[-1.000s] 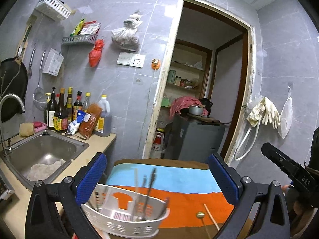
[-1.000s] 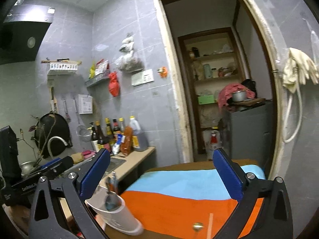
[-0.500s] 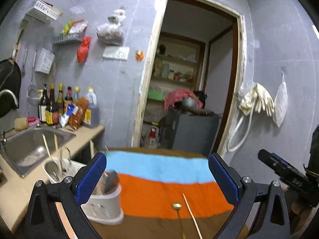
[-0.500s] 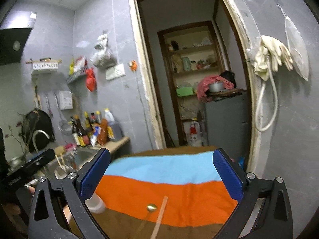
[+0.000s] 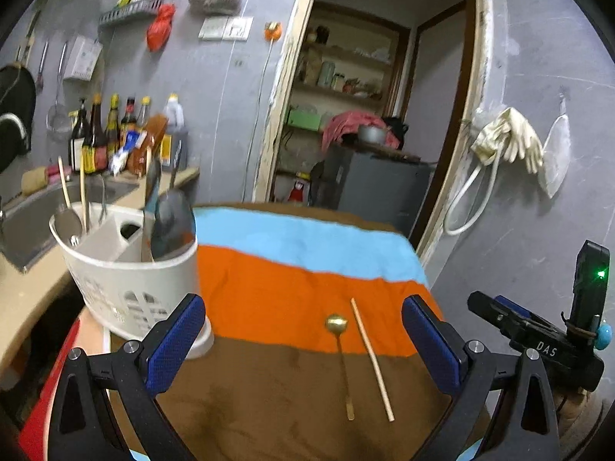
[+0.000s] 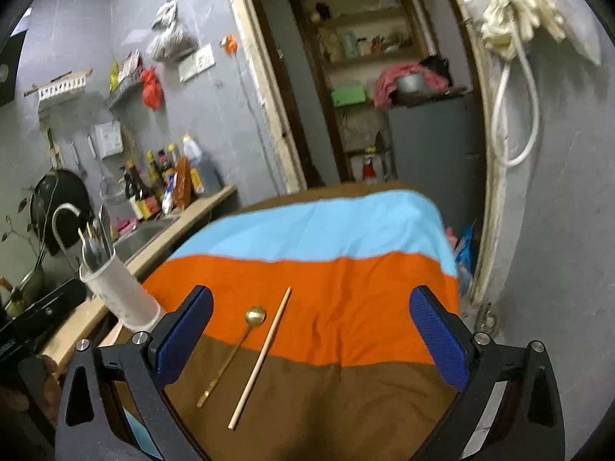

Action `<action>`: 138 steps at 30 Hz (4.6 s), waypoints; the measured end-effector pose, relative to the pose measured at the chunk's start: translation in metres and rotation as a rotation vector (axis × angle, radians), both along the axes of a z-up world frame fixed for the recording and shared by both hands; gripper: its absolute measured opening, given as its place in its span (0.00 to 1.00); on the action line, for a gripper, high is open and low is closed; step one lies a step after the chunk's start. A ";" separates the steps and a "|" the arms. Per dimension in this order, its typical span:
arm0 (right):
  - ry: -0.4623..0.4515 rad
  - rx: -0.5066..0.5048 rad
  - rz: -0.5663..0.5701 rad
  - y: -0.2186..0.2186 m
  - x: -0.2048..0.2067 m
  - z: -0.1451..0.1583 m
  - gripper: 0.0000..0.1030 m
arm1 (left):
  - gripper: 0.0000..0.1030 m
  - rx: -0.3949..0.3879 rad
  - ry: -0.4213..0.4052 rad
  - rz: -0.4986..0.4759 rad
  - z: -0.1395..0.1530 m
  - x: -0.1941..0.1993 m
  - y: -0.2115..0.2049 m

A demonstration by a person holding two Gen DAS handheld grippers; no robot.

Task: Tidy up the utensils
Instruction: 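Withdraw both tools from the holder back over the cloth, then grasp the gold spoon with the left tool while the right tool grasps the wooden chopstick, then lift the spoon and chopstick and carry them over the white holder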

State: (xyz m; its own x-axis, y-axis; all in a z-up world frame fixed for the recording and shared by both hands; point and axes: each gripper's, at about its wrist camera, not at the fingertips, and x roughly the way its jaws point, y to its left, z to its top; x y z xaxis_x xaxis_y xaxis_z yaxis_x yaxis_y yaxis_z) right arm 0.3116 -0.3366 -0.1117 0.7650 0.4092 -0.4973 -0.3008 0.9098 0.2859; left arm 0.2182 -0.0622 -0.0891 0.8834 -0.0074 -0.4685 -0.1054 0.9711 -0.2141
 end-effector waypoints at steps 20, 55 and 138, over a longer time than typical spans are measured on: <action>0.250 -0.089 0.320 0.087 0.070 -0.088 0.30 | 0.99 -0.052 0.176 0.032 -0.062 0.042 0.004; 0.487 -0.197 0.220 0.047 0.053 -0.107 0.04 | 0.13 -0.084 0.493 -0.322 -0.105 0.124 -0.043; -0.467 0.385 0.076 0.286 -0.012 0.090 0.04 | 0.04 -0.440 -0.280 0.041 0.026 0.047 0.285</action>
State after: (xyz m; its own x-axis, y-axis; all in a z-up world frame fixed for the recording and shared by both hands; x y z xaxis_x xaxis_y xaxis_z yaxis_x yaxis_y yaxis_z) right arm 0.2991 -0.0509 -0.0219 0.8280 0.5551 0.0787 -0.5340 0.7381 0.4124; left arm 0.2648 0.2233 -0.0628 0.9781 -0.1133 -0.1743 -0.0214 0.7790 -0.6266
